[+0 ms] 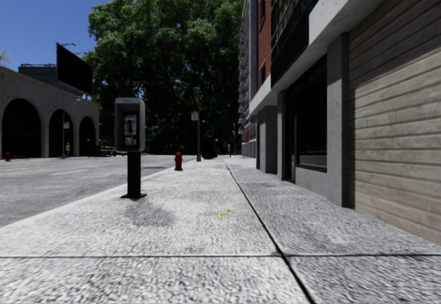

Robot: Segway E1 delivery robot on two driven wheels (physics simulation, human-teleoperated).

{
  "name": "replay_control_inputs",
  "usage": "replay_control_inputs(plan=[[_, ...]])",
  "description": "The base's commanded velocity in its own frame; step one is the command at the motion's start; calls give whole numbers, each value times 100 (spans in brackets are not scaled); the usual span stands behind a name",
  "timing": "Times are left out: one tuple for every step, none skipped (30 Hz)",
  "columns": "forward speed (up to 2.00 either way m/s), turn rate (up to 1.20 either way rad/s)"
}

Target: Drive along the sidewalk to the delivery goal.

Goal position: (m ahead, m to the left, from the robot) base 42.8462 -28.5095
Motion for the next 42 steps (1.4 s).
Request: replay_control_inputs(plan=[[195, 0], [194, 0], [194, 0], [194, 0], [195, 0], [195, 0], [195, 0], [196, 0], [196, 0], [196, 0], [196, 0], [196, 0], [196, 0], [196, 0], [196, 0], [195, 0], [195, 0], [195, 0], [195, 0], [196, 0], [196, 0], [196, 0], [196, 0], [196, 0], [196, 0], [196, 0], [196, 0], [196, 0], [196, 0], [196, 0], [200, 0], [200, 0], [200, 0], [200, 0], [200, 0], [200, 0], [200, 0], [200, 0], [200, 0], [200, 0], [200, 0], [200, 0]])
